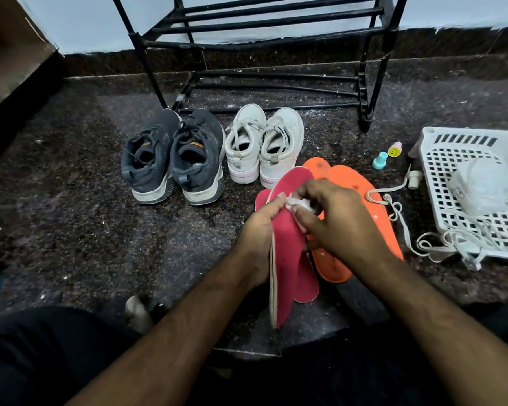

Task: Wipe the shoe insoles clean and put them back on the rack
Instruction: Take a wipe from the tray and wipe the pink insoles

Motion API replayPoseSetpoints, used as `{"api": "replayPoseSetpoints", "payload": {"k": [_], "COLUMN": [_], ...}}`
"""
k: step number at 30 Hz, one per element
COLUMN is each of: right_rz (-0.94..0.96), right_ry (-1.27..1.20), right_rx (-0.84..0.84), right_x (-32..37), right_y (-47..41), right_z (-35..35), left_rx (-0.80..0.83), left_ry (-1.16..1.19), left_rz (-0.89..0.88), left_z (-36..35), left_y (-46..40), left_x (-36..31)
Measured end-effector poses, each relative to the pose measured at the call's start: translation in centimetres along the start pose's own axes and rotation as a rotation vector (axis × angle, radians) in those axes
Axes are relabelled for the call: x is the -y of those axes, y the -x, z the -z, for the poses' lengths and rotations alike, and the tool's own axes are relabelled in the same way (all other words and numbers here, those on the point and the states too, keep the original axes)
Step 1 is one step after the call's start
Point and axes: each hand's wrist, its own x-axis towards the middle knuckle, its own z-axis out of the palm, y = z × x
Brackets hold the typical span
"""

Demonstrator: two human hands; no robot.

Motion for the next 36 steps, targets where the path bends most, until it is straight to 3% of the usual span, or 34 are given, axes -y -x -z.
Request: {"api": "replayPoseSetpoints", "payload": {"k": [5,10,15,20,22,25,28,30,33,36], "right_rz": [-0.106,-0.049,-0.118,0.052,0.042,-0.046,-0.091,-0.044,0.061,-0.002], "right_ry": [0.062,-0.038,0.025,0.01,0.039,0.123,0.156,0.084,0.024,0.095], "right_rx": [-0.182,-0.001,-0.194,0.069,0.109,-0.035,-0.179,-0.136,0.075,0.08], "right_x": [-1.1,1.0,-0.8,1.2,0.8,-0.5,-0.9,0.0,1.2,0.4], "right_y": [-1.1,0.4,-1.3,0.2,0.0,-0.8,-1.2,-0.9,-0.3,-0.7], "right_z": [1.4,-0.5,1.1,-0.8,-0.7,0.7,1.3,0.5,-0.7,0.0], "left_rx": [-0.049,-0.025,-0.041,-0.04,-0.037,-0.042,-0.032,-0.025,0.004,-0.043], "left_ry": [-0.201,-0.109,-0.274,-0.083,-0.112,-0.276,-0.288,-0.225,-0.057,-0.161], "left_rz": [0.038,0.022,0.007,-0.036,-0.04,-0.019,-0.003,-0.014,-0.035,-0.051], "left_z": [0.4,0.3,0.9,0.4,0.7,1.0,1.1,0.7,0.7,1.4], "left_y": [-0.2,-0.4,-0.6,-0.6,-0.8,-0.7,-0.8,-0.8,-0.9,-1.3], "left_x": [0.2,0.3,0.6,0.2,0.2,0.4,0.9,0.8,0.1,-0.1]}}
